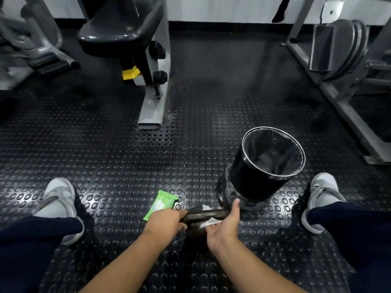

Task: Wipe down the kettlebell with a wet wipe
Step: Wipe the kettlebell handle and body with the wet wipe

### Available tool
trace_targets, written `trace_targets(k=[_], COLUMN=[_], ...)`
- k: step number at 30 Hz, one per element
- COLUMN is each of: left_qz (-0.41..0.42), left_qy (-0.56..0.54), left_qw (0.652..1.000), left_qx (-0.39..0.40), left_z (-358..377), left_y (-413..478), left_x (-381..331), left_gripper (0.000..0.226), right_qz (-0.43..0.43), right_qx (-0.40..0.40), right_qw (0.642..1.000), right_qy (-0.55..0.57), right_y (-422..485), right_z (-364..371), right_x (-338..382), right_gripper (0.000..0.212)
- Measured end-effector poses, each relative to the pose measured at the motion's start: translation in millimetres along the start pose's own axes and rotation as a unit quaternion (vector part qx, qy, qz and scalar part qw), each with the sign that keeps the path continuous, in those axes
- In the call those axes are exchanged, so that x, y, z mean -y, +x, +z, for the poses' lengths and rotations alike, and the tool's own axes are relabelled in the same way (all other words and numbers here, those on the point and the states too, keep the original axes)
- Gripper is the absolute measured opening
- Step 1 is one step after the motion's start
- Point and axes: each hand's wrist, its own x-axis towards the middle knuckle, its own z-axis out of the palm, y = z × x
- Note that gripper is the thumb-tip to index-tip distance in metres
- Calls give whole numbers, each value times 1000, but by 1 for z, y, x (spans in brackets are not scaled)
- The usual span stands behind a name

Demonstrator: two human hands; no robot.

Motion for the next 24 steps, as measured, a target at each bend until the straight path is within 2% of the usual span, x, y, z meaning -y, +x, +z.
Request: trace_targets(k=[2,7,11,14,16,21,24], left_qz=[0,-1,-11,-15,-16,-18,-21], left_qy=[2,12,1,-4,-3,17,1], left_qw=[1000,1000,1000,1000,1000,1000,1000], left_qx=[-1,-7,9,17,12,4,12], left_z=[-1,-4,-8,-10,-12,-13,-12], left_y=[-1,-2,-4,-7,-7,-7,-7], left_x=[0,-2,-5,-7,-7,-10,-10], left_gripper=[31,30,28,26,25,24,21], right_qz=[10,60,30,-1,4,31,3], right_qx=[3,99,57,26,28,96,59], right_qw=[1000,990,994,998,996,987,995], right_qy=[-21,-78,-87,-51,-79,-122,-83], right_y=[-1,-7,-6,3,-2,-20,-18], right_z=[2,-2,-5,-9,-5,0,-3], right_x=[-5,-26,-8,-1,-4,-23,-13], right_gripper=[92,88,81,90,88,80,70])
